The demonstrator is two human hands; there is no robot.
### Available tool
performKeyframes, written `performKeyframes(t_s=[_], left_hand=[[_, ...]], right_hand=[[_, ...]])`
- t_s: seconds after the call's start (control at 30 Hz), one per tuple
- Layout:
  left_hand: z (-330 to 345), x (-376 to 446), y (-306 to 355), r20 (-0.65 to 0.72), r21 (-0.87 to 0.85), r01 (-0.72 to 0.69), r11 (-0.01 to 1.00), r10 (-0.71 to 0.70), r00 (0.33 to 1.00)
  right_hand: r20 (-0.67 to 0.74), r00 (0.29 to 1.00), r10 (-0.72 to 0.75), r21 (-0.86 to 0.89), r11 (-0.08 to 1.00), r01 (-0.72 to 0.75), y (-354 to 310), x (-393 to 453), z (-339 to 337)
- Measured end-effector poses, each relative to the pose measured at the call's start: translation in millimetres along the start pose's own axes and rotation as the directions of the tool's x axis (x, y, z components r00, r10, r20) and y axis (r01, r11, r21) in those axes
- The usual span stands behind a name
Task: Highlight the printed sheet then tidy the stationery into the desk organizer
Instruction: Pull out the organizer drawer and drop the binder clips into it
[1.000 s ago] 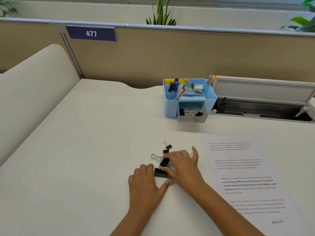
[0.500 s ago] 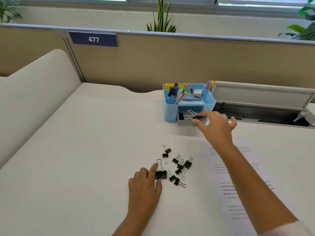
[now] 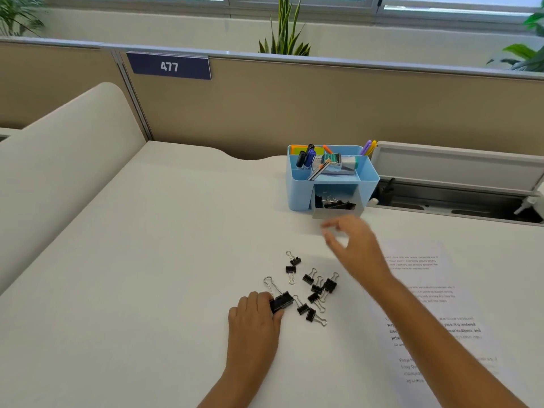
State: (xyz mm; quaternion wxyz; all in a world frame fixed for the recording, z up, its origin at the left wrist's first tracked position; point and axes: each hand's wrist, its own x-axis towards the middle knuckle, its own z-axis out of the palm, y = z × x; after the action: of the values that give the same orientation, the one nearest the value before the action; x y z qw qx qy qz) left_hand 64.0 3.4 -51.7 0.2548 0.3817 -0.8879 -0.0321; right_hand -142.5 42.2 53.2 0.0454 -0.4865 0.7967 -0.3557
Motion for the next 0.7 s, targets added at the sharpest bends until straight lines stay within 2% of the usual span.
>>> performKeyframes(t_s=[0.07, 0.13, 0.27, 0.53, 0.7], left_hand=[[0, 0, 0, -0.005, -0.011, -0.003, 1.000, 0.003, 1.000], [-1, 1, 0, -0.003, -0.022, -0.003, 1.000, 0.002, 1.000], [2, 1, -2, 0.010, -0.022, 0.005, 1.000, -0.005, 1.000], [-1, 1, -3, 0.050, -0.103, -0.013, 0.995, 0.018, 0.999], [-8, 0, -1, 0.066, -0.265, 0.046, 0.963, -0.030, 0.997]], right_hand=[[0.132, 0.991, 0.000, 0.007, 1.000, -0.001, -5, -24, 15], [0.240, 0.971, 0.022, -0.080, 0.997, -0.002, -7, -44, 31], [0.364, 0.927, 0.089, -0.219, 0.976, -0.007, -10, -65, 51], [0.379, 0.923, 0.057, -0.148, 0.989, -0.001, -23, -73, 51], [0.305, 0.950, 0.075, -0.104, 0.994, -0.045, -20, -74, 41]])
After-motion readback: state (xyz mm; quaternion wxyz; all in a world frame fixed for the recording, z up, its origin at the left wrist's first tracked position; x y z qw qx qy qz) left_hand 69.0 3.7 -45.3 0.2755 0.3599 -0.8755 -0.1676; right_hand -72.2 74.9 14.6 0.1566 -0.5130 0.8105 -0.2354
